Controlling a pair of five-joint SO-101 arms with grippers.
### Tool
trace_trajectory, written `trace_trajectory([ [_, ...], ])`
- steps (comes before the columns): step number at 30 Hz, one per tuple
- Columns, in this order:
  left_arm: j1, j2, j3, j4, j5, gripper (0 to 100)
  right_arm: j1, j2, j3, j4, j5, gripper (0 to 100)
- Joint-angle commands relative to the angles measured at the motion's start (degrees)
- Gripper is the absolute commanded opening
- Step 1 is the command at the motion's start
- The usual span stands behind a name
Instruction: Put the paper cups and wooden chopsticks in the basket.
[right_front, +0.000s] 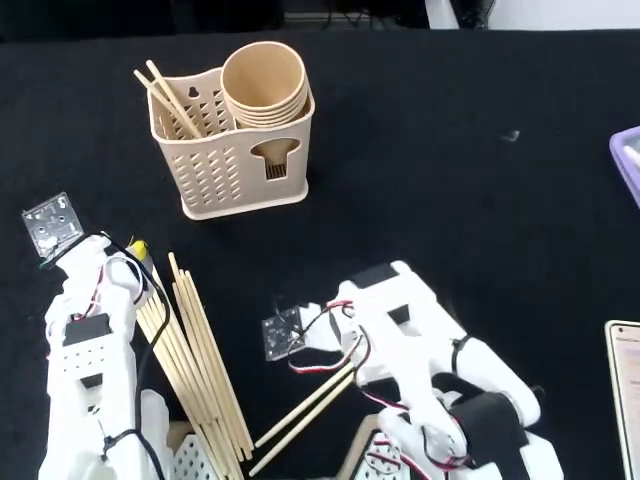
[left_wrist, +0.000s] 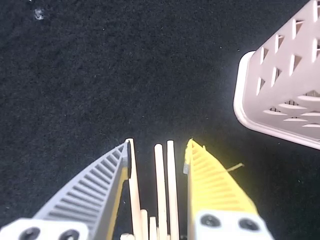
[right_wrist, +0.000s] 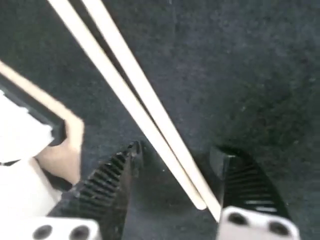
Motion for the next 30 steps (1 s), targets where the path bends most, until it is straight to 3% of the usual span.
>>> trace_trajectory([
  [1, -0.5, -1.1, -0.7, -0.9, 0.3, 19, 0.2, 1.8, 1.4, -1.8, 0.7, 15.7],
  [5, -0.5, -1.1, -0.7, -0.9, 0.3, 19, 0.3, 1.8, 1.3, -1.8, 0.0, 0.9],
  [13, -0.5, -1.1, -0.7, -0.9, 0.3, 19, 0.8, -12.6, 1.5, -1.1, -3.8, 1.1],
  [20, -0.5, -1.1, -0.8, -0.9, 0.3, 19, 10.3, -28.2, -0.6, 4.1, -3.3, 1.1],
  [30, -0.5, -1.1, -0.7, -0.9, 0.3, 19, 24.8, -29.3, -1.2, 1.6, 5.8, 1.1],
])
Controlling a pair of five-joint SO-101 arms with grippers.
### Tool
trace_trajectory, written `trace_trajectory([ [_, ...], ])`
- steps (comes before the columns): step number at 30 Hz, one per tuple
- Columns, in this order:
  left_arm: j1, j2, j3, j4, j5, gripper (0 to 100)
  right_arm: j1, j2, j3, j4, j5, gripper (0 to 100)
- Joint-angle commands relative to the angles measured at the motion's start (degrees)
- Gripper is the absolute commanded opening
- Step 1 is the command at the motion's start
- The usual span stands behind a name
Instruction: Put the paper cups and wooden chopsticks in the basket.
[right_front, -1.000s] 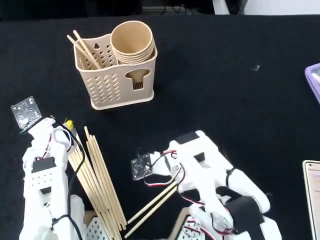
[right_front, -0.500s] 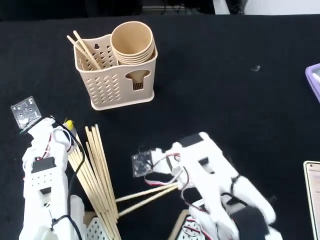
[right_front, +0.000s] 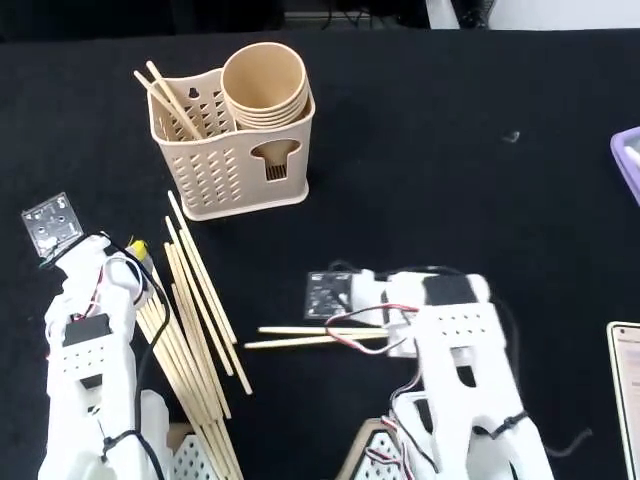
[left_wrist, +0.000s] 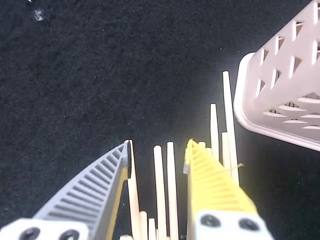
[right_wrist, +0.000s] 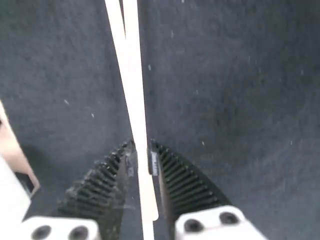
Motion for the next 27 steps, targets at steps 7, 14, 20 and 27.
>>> trace_trajectory([
  [7, -0.5, -1.1, -0.7, -0.9, 0.3, 19, 12.1, -1.6, -0.6, -12.3, 0.1, 1.1],
  [14, -0.5, -1.1, -0.7, -0.9, 0.3, 19, 6.6, -1.7, -9.1, -8.2, -24.4, 1.1],
  [20, -0.5, -1.1, -0.7, -0.9, 0.3, 19, -6.7, -1.4, -9.4, -2.9, -26.1, 1.1],
  [27, -0.6, -1.1, -0.5, -0.9, 0.3, 19, -2.9, 11.2, -2.1, -14.9, -23.9, 1.1],
])
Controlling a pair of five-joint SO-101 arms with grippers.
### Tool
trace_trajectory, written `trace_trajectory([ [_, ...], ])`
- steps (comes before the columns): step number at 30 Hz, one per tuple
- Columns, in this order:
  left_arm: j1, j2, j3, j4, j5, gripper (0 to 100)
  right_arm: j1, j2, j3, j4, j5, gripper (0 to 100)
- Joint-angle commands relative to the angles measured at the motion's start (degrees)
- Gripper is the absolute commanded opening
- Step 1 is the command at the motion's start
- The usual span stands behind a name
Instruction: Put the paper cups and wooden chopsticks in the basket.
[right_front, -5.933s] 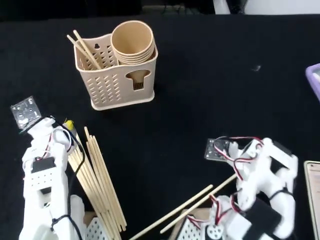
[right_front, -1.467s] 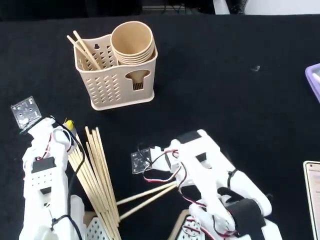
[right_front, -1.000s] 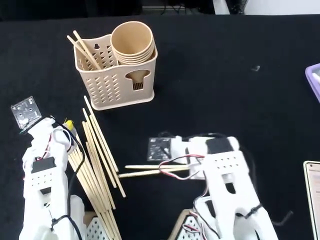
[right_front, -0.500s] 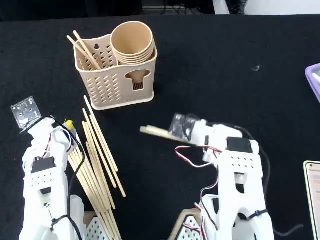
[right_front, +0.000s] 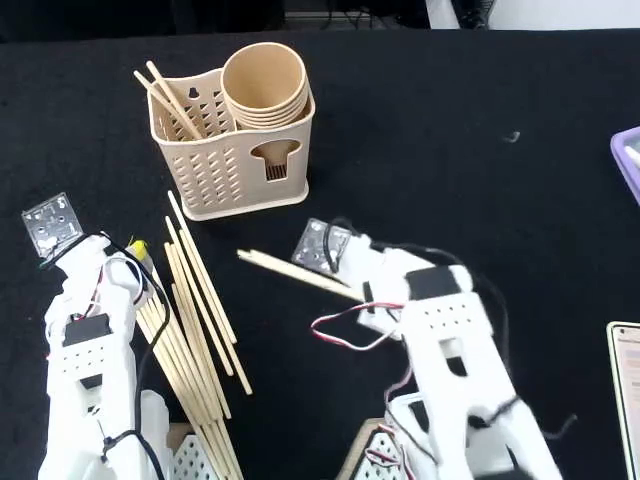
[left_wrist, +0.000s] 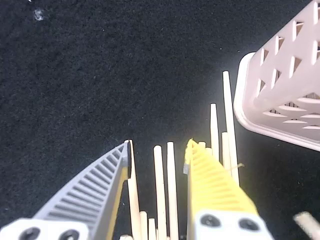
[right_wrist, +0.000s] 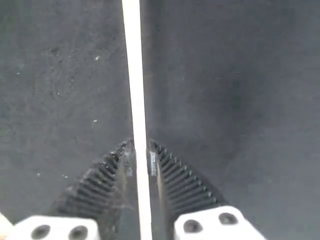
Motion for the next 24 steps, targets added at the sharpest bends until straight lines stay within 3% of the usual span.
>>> trace_trajectory([
  [1, -0.6, -1.1, -0.6, -0.9, 0.3, 19, 4.6, 10.6, -0.2, -6.2, 1.9, 1.4],
  [7, -0.5, -1.1, -0.7, -0.9, 0.3, 19, 7.1, 25.6, -11.4, 0.6, 1.8, 8.7],
  [12, -0.5, -1.1, -0.8, -0.9, 0.3, 19, 1.6, 23.9, -17.7, 6.7, -3.2, 11.9],
  [18, -0.5, -1.1, -0.8, -0.9, 0.3, 19, -11.3, 22.2, -17.1, 1.5, -12.8, 12.1],
  [24, -0.5, -1.1, -0.7, -0.9, 0.3, 19, -12.9, 26.7, -17.5, -5.3, -15.0, 12.2],
])
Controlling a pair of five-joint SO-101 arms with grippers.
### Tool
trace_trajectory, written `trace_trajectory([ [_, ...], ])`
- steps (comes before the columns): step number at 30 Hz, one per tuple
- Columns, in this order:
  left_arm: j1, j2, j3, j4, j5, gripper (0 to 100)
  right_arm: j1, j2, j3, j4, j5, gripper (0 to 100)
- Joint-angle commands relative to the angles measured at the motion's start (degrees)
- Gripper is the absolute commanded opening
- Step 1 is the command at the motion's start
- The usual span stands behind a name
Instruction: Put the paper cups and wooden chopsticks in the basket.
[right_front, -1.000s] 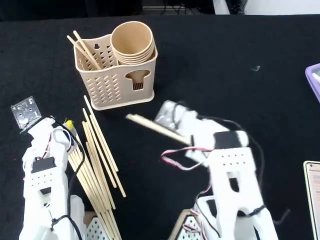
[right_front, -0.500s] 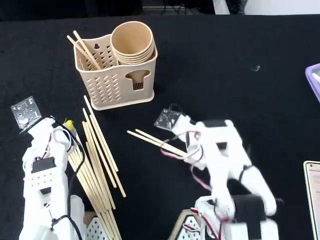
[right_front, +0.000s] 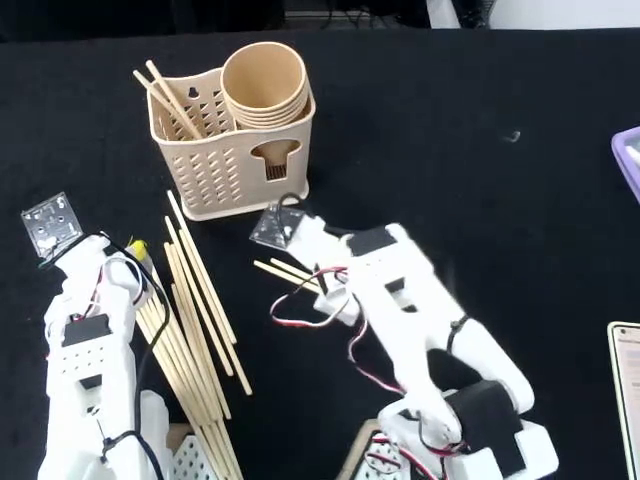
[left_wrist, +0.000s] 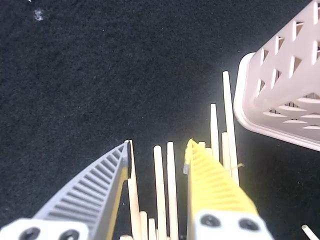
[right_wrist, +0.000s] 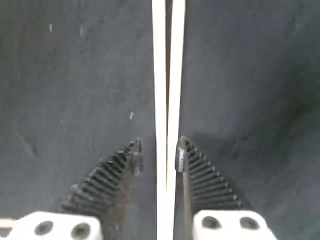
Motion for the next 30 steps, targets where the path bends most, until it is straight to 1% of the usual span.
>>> trace_trajectory([
  [1, -0.5, -1.1, -0.7, -0.9, 0.3, 19, -1.1, 2.8, -2.8, -4.9, -1.0, 12.2],
  [5, -0.5, -1.1, -0.7, -0.9, 0.3, 19, -1.0, 8.6, -2.8, -8.6, -1.0, 12.1],
  [11, -0.5, -1.1, -0.7, -0.9, 0.3, 19, -1.1, 12.5, -2.9, -9.4, -1.0, 11.6],
  [12, -0.5, -1.1, -0.7, -0.9, 0.3, 19, -1.1, 12.5, -2.9, -9.3, -1.0, 10.4],
  [14, -0.5, -1.1, -0.7, -0.9, 0.3, 19, -1.1, 12.5, -2.9, -9.3, -1.0, 2.1],
  [15, -0.5, -1.1, -0.7, -0.9, 0.3, 19, -1.1, 12.5, -2.8, -9.2, -1.0, 0.7],
  [16, -0.5, -1.1, -0.7, -0.9, 0.3, 19, -1.1, 12.4, -2.7, -9.1, -1.0, 2.1],
  [19, -0.5, -1.1, -0.7, -0.9, 0.3, 19, 0.3, 10.5, -3.1, -7.7, -1.0, 1.1],
  [21, -0.5, -1.1, -0.7, -0.9, 0.3, 19, 2.0, 6.5, -4.5, -5.1, -1.2, 1.0],
  [23, -0.5, -1.1, -0.8, -0.9, 0.3, 19, 2.5, 1.3, -6.2, -0.1, -1.3, 1.0],
  [26, -0.5, -1.1, -0.8, -0.9, 0.3, 19, 2.3, -7.4, -9.4, 9.6, -0.9, 1.0],
  [30, -0.5, -1.1, -0.9, -0.9, 0.3, 19, 0.8, -18.2, -15.2, 19.7, -1.1, 1.0],
])
